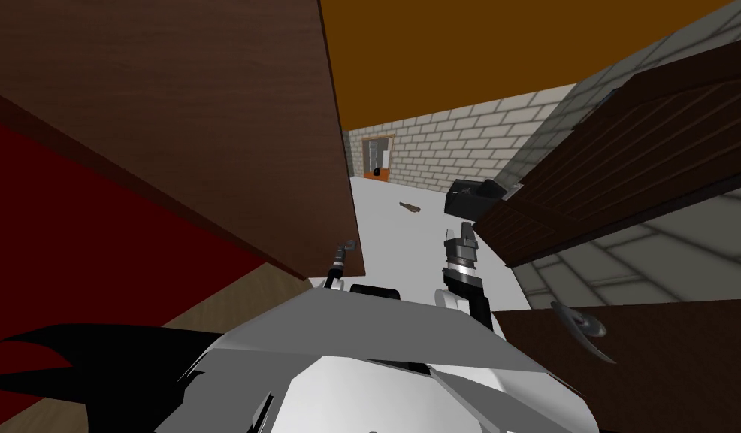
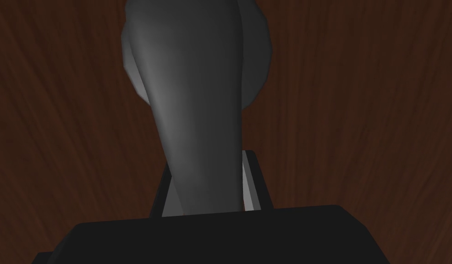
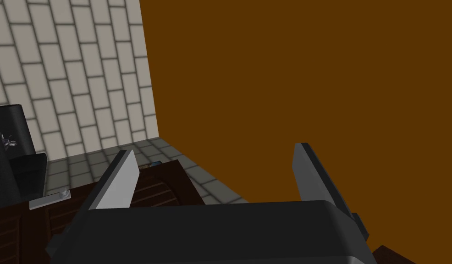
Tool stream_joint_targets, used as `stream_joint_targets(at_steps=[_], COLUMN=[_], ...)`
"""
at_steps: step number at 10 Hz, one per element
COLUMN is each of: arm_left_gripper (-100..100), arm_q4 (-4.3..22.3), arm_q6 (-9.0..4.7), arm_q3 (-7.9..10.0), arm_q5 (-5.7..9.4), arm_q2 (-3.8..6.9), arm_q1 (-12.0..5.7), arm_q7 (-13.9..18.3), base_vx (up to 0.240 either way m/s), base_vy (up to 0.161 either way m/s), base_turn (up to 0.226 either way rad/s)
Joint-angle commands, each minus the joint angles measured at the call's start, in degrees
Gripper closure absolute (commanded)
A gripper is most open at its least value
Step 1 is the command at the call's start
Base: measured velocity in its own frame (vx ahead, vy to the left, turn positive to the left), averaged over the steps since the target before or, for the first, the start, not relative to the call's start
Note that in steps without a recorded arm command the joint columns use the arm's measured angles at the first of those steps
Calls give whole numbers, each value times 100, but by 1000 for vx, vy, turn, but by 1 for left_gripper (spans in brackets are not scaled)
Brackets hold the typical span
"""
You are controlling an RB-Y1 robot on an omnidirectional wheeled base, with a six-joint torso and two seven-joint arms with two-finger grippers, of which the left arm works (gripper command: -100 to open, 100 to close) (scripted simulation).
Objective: Push the door open
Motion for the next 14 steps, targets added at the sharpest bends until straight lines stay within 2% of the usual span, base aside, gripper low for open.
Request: stream_joint_targets(at_steps=[1,3,4,6,7,9,11,12,14], arm_left_gripper=[100,100,100,100,100,100,100,100,100], arm_q4=[-36,-33,-25,-19,-19,-9,-9,-1,4], arm_q6=[5,3,-3,-7,-7,-13,-13,-19,-22], arm_q3=[152,220,359,466,466,642,642,777,872], arm_q5=[66,99,167,219,219,305,305,370,417], arm_q2=[109,123,140,142,142,118,118,79,41], arm_q1=[-14,-15,-18,-20,-20,-23,-23,-26,-27], arm_q7=[-21,-39,-78,-108,-108,-157,-157,-194,-220], base_vx=[186,162,143,181,128,188,85,126,187], base_vy=[-71,-53,-70,-67,-57,-75,-29,-33,-83], base_turn=[65,44,74,78,21,70,26,32,91])
